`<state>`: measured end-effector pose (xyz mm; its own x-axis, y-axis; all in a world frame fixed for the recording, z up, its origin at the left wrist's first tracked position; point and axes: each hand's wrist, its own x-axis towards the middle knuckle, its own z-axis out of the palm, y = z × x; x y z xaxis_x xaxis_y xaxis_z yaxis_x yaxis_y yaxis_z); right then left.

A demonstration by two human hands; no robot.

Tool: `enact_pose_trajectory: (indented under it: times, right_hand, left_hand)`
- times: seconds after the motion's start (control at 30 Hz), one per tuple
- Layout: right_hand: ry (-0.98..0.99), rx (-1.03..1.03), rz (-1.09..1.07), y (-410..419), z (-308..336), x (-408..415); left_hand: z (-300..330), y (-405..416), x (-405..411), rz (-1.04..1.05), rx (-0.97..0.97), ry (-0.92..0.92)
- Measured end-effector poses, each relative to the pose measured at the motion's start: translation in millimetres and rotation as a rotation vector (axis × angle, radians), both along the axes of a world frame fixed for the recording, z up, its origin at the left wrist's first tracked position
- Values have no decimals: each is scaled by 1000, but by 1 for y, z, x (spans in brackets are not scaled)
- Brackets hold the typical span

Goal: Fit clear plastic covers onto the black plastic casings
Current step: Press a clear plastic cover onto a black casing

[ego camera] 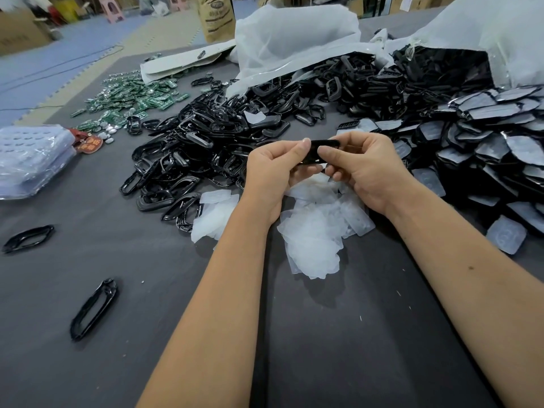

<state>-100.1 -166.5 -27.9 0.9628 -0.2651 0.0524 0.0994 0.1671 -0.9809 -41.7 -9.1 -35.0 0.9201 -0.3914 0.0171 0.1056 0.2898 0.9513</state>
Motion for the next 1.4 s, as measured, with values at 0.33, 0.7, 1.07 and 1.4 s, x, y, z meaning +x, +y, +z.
enact_pose_trajectory:
  times: [0.33,0.7,1.07,1.4]
  right_hand:
    - [-8,-317,-222,9,-7,2]
    - [2,-854,-385,-1,8,-5]
    - [583,-1338,356,-1,59,-25]
    - [183,-810,76,-11,39,-7]
  left_hand:
    - [-6,-5,-2,126,166,-192]
    - [-4,-9,-7,144,279,-265]
    - [-5,-8,-3,175,212,-143]
    - [1,-7,-5,177,157,-76]
